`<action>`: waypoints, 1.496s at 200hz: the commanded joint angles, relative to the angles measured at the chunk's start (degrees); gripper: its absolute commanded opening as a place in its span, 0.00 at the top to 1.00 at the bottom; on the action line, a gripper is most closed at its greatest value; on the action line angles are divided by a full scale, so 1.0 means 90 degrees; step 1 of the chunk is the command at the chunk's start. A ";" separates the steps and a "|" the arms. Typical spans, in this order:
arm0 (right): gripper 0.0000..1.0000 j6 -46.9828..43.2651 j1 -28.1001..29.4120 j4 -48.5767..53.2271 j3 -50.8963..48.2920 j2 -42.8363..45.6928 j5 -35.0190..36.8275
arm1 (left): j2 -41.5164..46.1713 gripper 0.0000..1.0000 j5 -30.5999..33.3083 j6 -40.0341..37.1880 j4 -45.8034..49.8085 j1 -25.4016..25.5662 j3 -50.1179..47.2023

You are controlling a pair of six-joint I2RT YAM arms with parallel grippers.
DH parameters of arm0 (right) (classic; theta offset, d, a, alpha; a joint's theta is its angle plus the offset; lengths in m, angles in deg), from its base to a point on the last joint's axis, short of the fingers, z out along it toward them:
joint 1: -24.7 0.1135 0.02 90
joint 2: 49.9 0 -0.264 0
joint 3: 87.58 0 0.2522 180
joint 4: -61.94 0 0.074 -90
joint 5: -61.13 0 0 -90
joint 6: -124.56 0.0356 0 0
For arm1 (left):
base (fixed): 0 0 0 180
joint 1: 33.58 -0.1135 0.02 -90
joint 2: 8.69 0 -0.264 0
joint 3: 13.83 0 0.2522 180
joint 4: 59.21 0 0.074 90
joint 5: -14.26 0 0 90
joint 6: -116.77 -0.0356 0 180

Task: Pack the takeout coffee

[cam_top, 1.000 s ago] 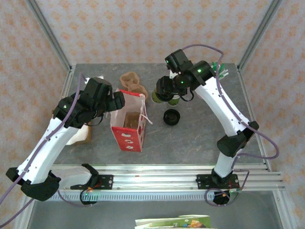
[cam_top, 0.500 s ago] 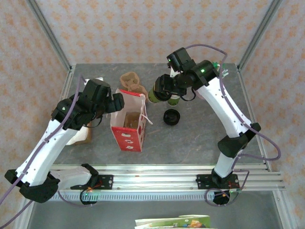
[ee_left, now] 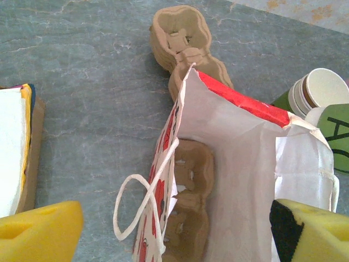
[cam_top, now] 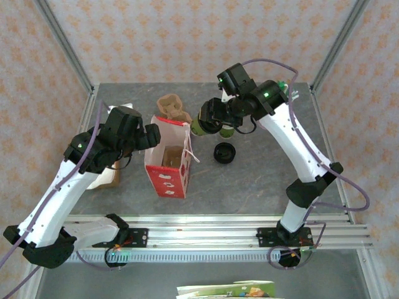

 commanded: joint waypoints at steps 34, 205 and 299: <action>0.50 0.0178 0.0041 0.0075 0.0145 0.0481 -0.0012 | 0.0132 0.10 -0.0234 -0.0042 0.0075 -0.0056 -0.0174; 0.53 0.0434 0.0524 0.0082 0.1050 0.0026 -0.0110 | 0.0396 0.12 -0.0342 0.0085 -0.0087 -0.0051 -0.0837; 0.54 0.0637 0.1135 0.0064 0.1725 -0.0647 -0.0073 | 0.0956 0.12 0.0946 0.0533 0.0304 -0.0056 -0.0300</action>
